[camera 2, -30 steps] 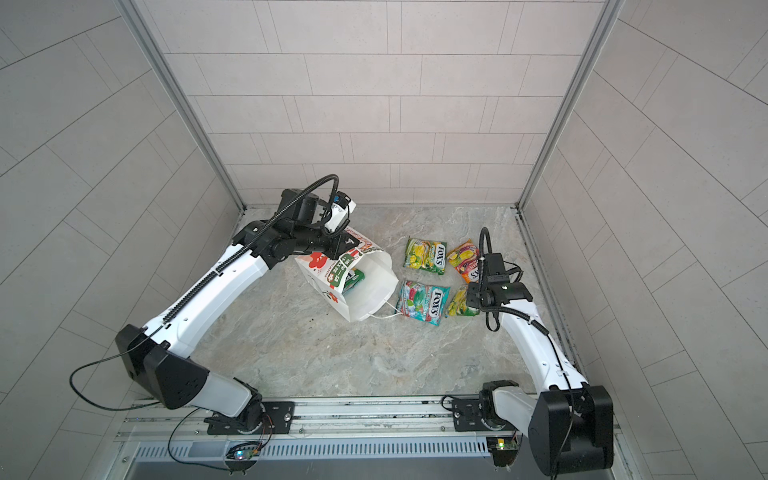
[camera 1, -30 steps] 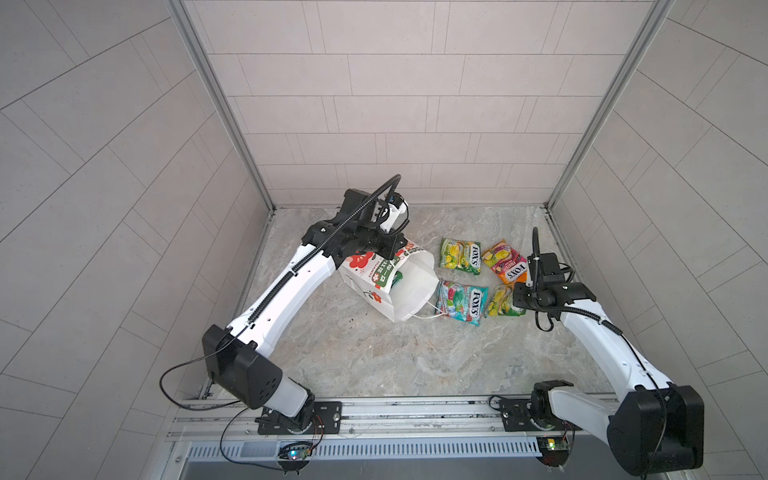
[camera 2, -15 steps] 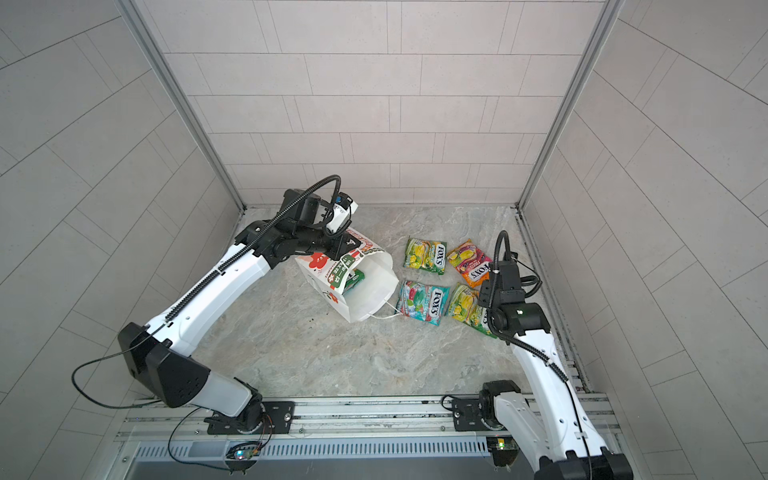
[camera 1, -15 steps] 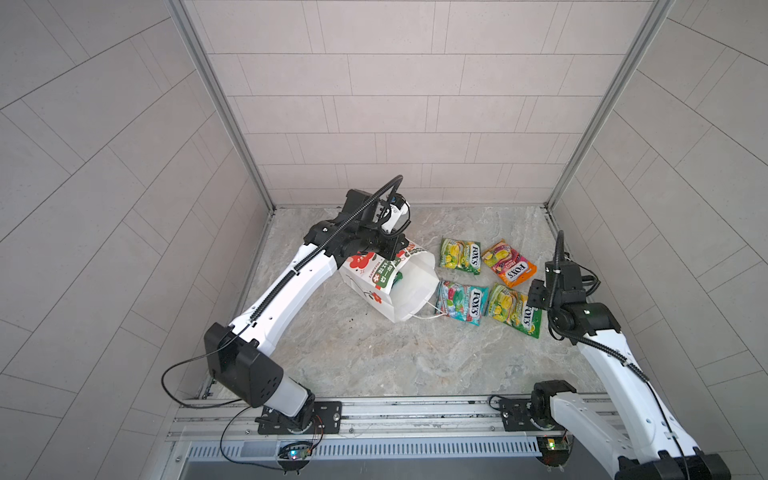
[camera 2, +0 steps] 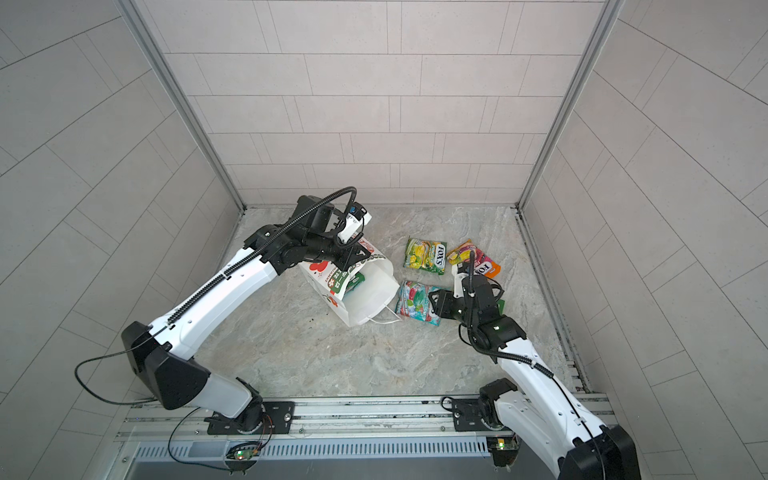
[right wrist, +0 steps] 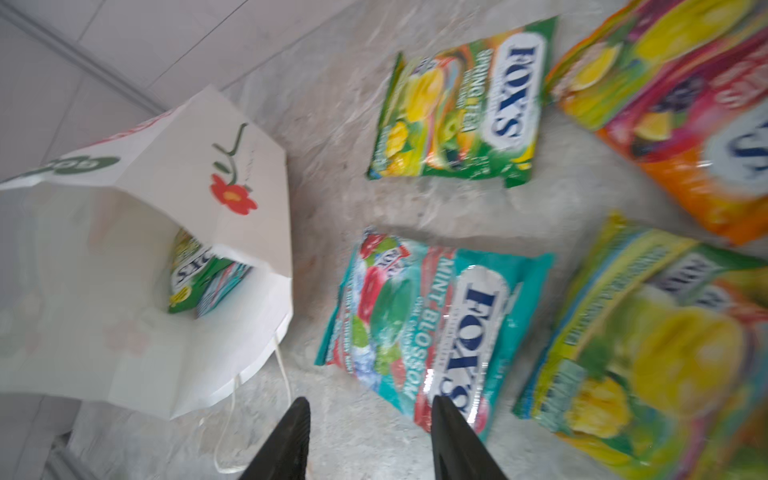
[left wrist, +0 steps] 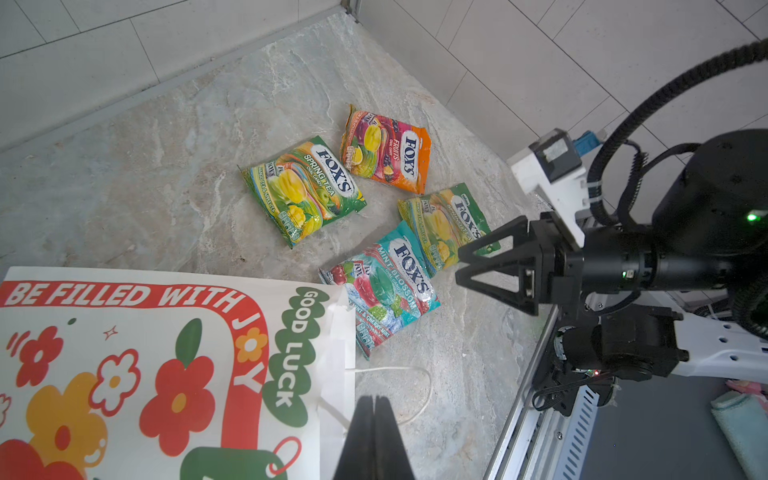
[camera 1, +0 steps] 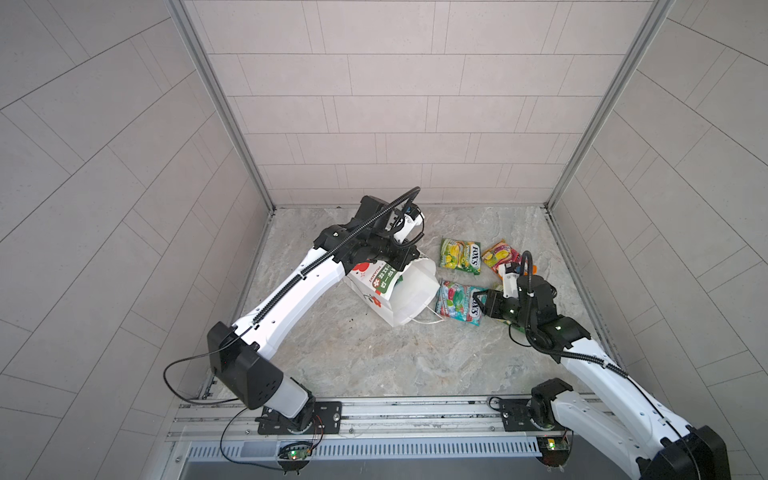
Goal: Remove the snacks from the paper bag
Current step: 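Lower the green packet onto the table and open the right gripper, then move the right gripper back into the bag opening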
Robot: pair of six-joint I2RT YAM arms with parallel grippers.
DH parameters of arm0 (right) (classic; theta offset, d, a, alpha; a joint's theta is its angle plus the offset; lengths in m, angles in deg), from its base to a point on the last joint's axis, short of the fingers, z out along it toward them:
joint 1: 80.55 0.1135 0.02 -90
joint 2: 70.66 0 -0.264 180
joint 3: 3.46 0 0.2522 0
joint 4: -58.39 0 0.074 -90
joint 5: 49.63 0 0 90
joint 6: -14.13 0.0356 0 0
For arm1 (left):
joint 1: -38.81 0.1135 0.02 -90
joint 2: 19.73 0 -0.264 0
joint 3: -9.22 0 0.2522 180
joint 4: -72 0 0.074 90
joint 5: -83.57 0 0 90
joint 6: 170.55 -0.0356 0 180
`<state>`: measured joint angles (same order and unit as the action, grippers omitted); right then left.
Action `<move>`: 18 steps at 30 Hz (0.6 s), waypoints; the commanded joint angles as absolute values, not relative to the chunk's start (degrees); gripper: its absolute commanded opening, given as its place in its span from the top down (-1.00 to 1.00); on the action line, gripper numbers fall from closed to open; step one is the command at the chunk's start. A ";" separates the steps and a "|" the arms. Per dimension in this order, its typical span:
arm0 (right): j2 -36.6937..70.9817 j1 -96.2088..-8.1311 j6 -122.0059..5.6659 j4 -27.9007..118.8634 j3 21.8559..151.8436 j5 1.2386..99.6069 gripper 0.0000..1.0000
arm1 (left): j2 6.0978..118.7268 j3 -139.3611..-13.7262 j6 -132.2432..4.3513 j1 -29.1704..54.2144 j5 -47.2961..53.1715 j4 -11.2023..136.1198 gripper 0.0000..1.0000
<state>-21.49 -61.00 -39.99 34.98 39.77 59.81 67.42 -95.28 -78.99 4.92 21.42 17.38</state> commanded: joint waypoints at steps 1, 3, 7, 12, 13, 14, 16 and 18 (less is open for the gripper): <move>-19.65 -54.98 -39.30 46.53 40.75 64.27 -0.01 | 65.51 -96.65 -78.15 4.97 21.23 17.54 1.00; -16.44 -50.29 -41.03 47.43 42.23 64.09 -0.03 | 65.23 -96.74 -77.48 5.00 22.34 17.83 1.00; -8.31 -43.43 -40.61 51.14 45.43 64.24 -0.02 | 63.59 -95.16 -76.08 5.00 23.10 20.33 1.00; 0.39 -36.31 -38.14 55.83 49.95 58.53 -0.01 | 62.56 -93.98 -75.39 5.00 23.57 22.19 1.00; 1.98 -35.32 -37.92 56.48 50.68 57.63 -0.01 | 62.25 -93.58 -75.12 5.01 23.30 22.68 1.00; 3.96 -34.46 -37.61 57.58 51.52 57.41 -0.01 | 61.87 -93.04 -74.90 4.99 22.96 23.43 1.00; 7.71 -33.28 -36.29 59.50 53.21 56.87 0.00 | 61.24 -92.24 -74.58 5.04 22.27 24.49 1.00; 11.44 -32.34 -35.02 60.01 55.30 56.03 0.01 | 60.60 -91.67 -74.31 5.06 21.24 25.25 1.00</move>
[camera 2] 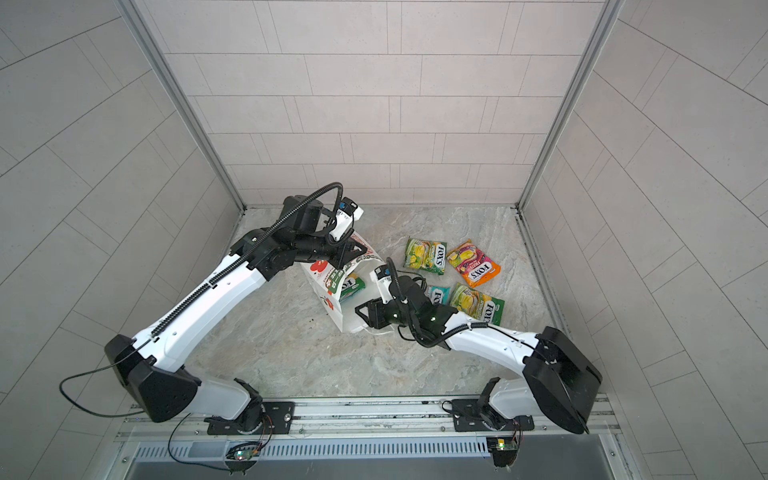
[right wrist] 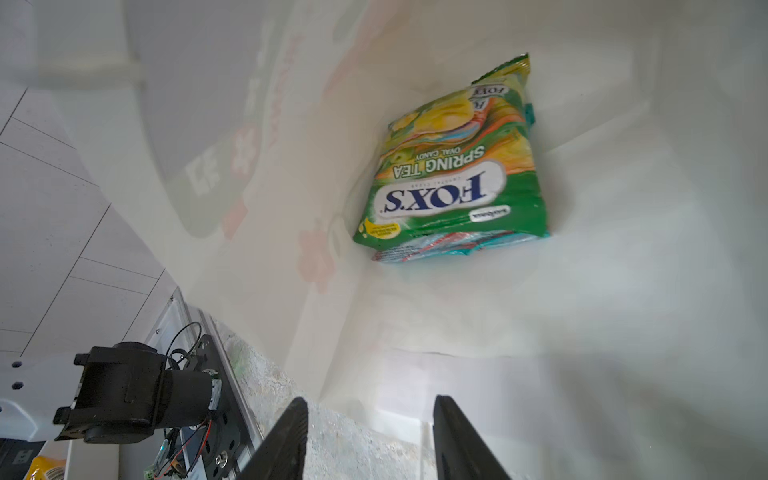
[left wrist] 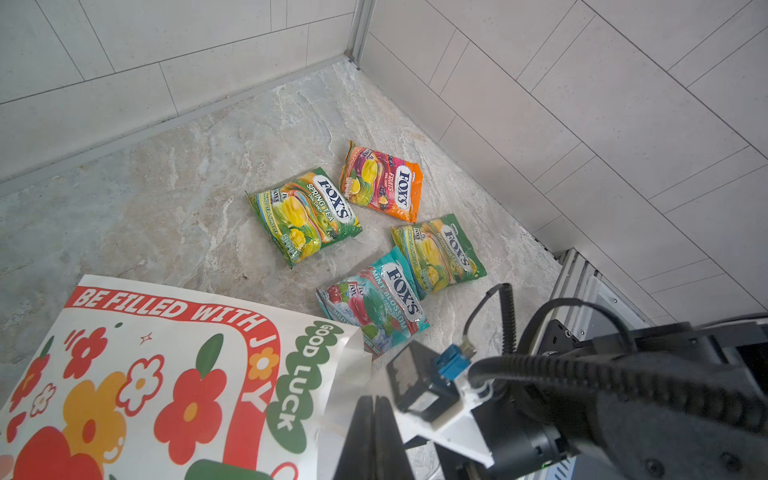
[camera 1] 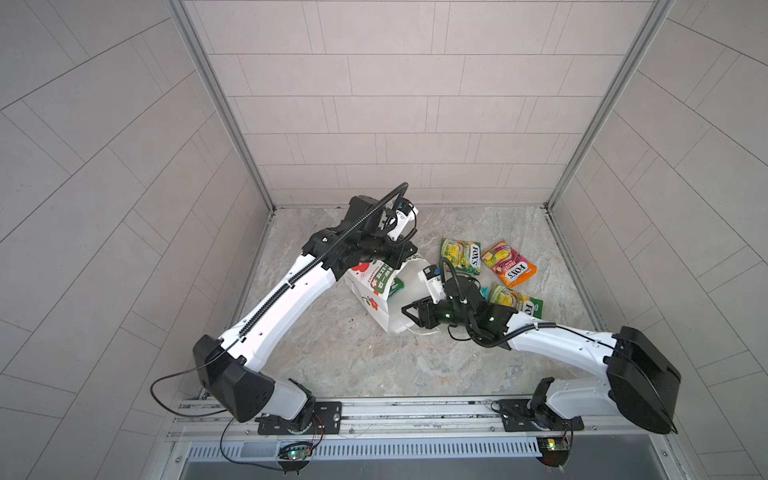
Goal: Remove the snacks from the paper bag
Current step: 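Move the right gripper back into the bag opening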
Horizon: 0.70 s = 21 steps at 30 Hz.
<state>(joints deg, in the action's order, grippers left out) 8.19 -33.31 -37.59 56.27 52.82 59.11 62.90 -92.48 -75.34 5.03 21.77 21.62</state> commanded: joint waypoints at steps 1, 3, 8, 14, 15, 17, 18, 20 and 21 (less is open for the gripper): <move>12.93 -32.07 -34.65 60.16 56.27 55.63 0.01 | 60.43 -91.51 -74.31 4.98 21.00 25.45 1.00; 16.15 -31.73 -33.11 59.48 58.33 54.31 0.03 | 59.94 -91.21 -74.15 5.01 20.17 25.89 1.00; 20.90 -31.37 -28.95 60.18 61.08 48.86 0.08 | 59.14 -90.09 -73.56 5.05 19.19 27.24 1.00; 24.53 -31.30 -22.18 58.18 64.97 40.95 0.08 | 59.06 -89.73 -73.24 5.13 19.07 27.81 1.00; 25.02 -31.33 -20.94 57.90 65.34 39.69 0.08 | 59.00 -89.72 -73.21 5.12 19.06 27.83 1.00; 26.04 -31.32 -19.05 57.49 66.35 38.10 0.08 | 59.04 -89.71 -73.18 5.11 19.06 27.85 1.00; 26.53 -31.33 -18.39 57.14 67.06 37.42 0.08 | 59.07 -89.71 -73.23 5.15 19.15 27.83 1.00; 27.71 -31.29 -17.22 56.37 68.36 36.62 0.08 | 59.17 -89.71 -73.23 5.15 19.27 27.82 1.00; 28.26 -31.32 -16.72 55.45 69.21 36.60 0.07 | 59.17 -89.71 -73.20 5.15 19.23 27.85 1.00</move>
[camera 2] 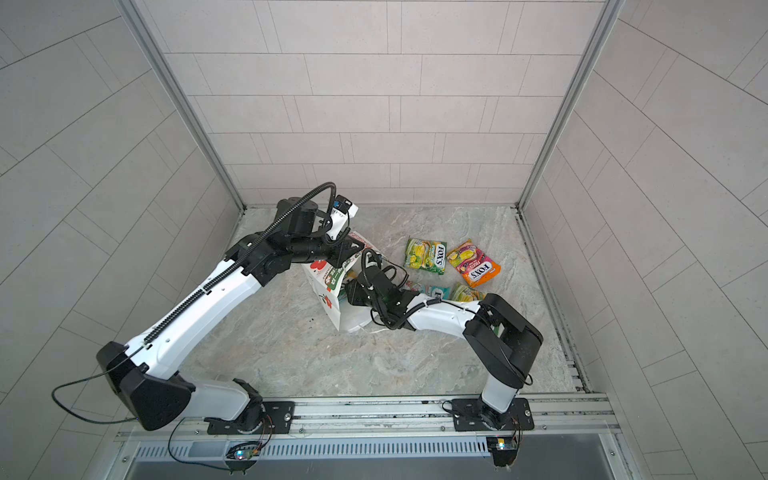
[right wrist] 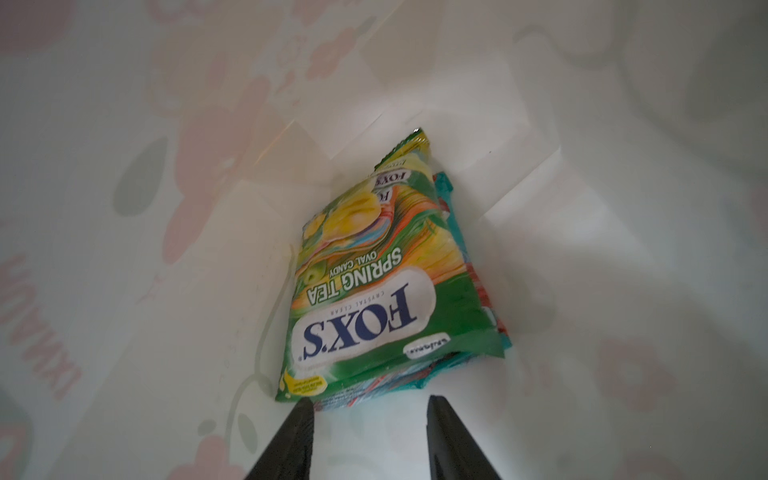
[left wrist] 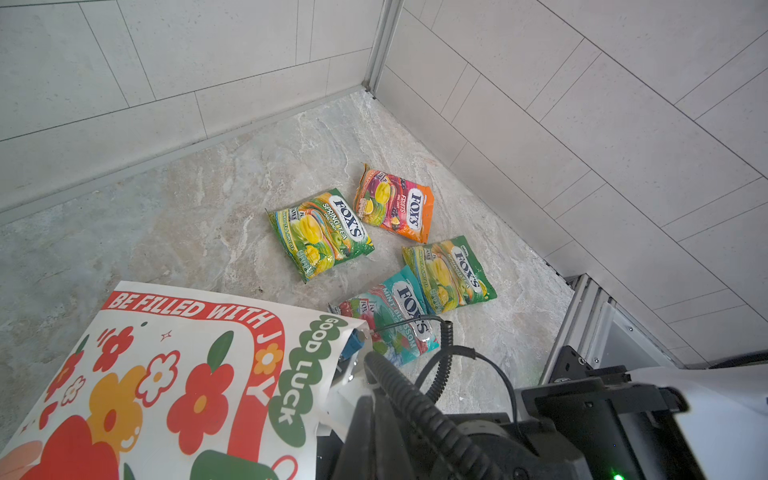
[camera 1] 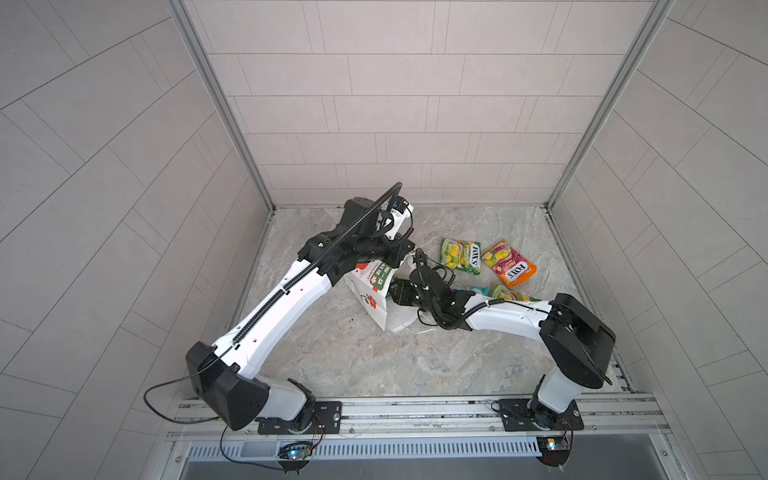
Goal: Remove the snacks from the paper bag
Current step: 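Move the right gripper back into the bag opening, then close the right gripper on the second green Spring Tea packet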
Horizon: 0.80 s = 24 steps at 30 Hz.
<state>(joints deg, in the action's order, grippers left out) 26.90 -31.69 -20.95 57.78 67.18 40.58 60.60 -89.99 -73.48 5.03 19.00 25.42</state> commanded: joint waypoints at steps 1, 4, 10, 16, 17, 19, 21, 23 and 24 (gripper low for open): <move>28.76 -31.28 -16.23 54.41 70.13 36.59 0.06 | 59.26 -89.71 -73.21 5.15 19.23 27.80 1.00; 29.98 -31.30 -14.67 51.49 72.23 36.66 0.01 | 59.24 -89.69 -73.23 5.15 19.32 27.82 1.00; 31.97 -31.31 -12.24 52.44 72.91 38.52 -0.06 | 59.21 -89.62 -73.24 5.15 19.31 27.83 1.00; 34.23 -31.33 -9.36 53.36 73.62 39.49 -0.08 | 59.29 -89.62 -73.17 5.16 19.33 27.82 1.00; 34.60 -31.33 -9.00 53.68 73.73 39.41 -0.08 | 59.37 -89.62 -73.21 5.15 19.32 27.83 1.00; 35.38 -31.38 -8.42 53.86 74.22 39.32 -0.08 | 59.32 -89.67 -73.20 5.15 19.48 27.83 1.00; 36.18 -31.42 -7.89 53.83 74.90 39.32 -0.07 | 59.32 -89.62 -73.20 5.15 19.47 27.81 1.00; 36.98 -31.41 -7.36 54.58 75.36 39.33 -0.05 | 59.37 -89.62 -73.24 5.15 19.66 27.83 1.00; 37.52 -31.46 -7.15 55.16 75.76 39.48 -0.04 | 59.38 -89.62 -73.23 5.16 19.82 27.81 1.00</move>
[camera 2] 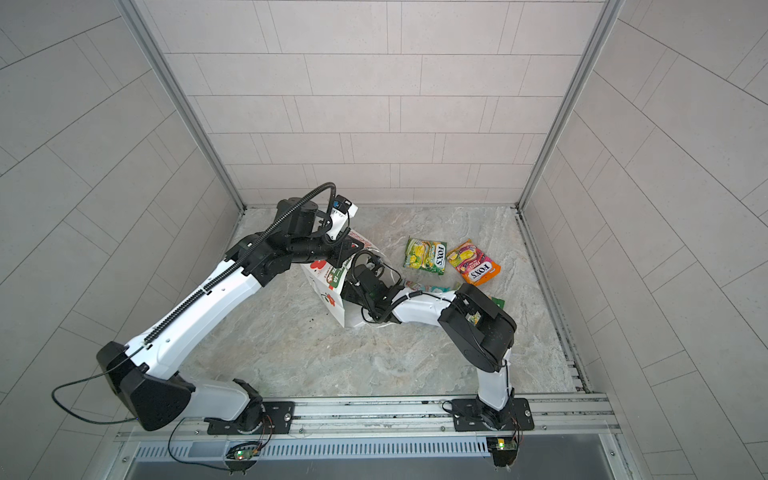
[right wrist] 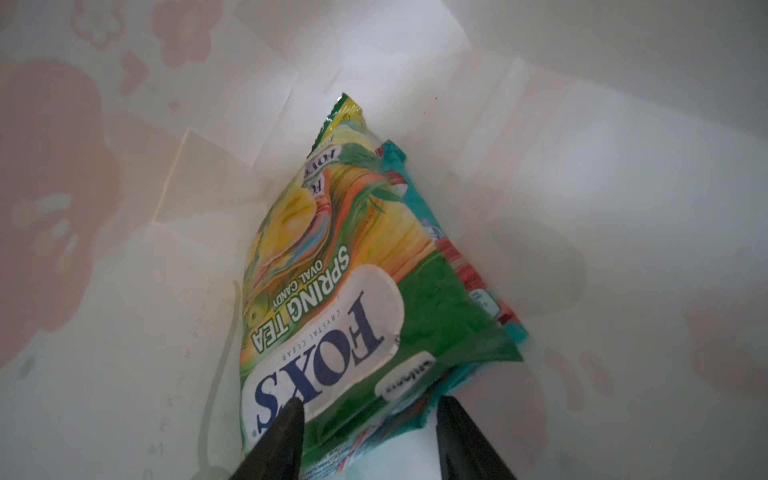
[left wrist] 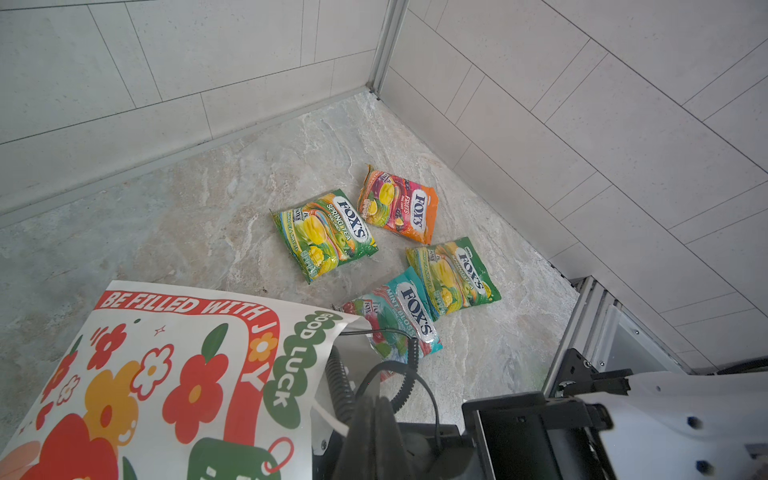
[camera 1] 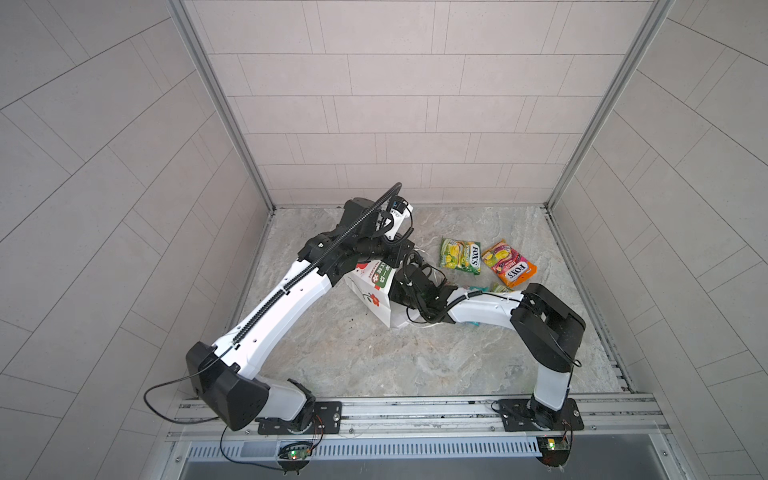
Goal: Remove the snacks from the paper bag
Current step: 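Close the right gripper on the second green Spring Tea packet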
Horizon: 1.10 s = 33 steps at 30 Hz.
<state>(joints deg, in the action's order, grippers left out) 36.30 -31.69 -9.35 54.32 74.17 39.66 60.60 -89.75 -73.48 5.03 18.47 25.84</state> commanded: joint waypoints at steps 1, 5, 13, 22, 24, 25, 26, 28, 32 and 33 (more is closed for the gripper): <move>37.89 -31.55 -6.90 55.33 76.15 39.69 -0.02 | 59.42 -89.62 -73.17 5.15 19.93 27.78 1.00; 38.90 -31.61 -6.68 55.62 77.79 40.25 0.03 | 59.45 -89.61 -73.11 5.15 20.02 27.83 1.00; 39.25 -32.01 -6.34 56.62 77.91 40.58 0.22 | 59.47 -89.55 -73.12 5.15 20.34 27.83 1.00; 40.05 -32.17 -5.71 57.60 78.39 40.77 0.36 | 59.59 -89.60 -73.09 5.16 20.55 27.76 1.00; 40.56 -32.25 -5.37 58.04 78.68 40.77 0.32 | 59.70 -89.64 -73.03 5.13 20.81 27.83 1.00; 40.97 -32.26 -5.14 58.08 79.01 40.72 0.29 | 59.79 -89.63 -73.04 5.15 20.99 27.83 1.00; 41.33 -32.34 -4.97 58.07 79.32 40.57 0.27 | 59.81 -89.63 -72.99 5.15 21.05 27.83 1.00; 42.21 -32.38 -4.66 58.53 80.07 40.37 0.24 | 59.74 -89.64 -72.96 5.14 21.38 27.84 1.00; 44.03 -32.87 -3.48 65.27 79.68 41.00 0.21 | 59.76 -89.62 -73.07 5.15 21.39 27.75 1.00; 44.37 -32.99 -3.19 66.70 79.53 41.07 0.21 | 59.77 -89.69 -73.20 5.15 21.40 27.66 1.00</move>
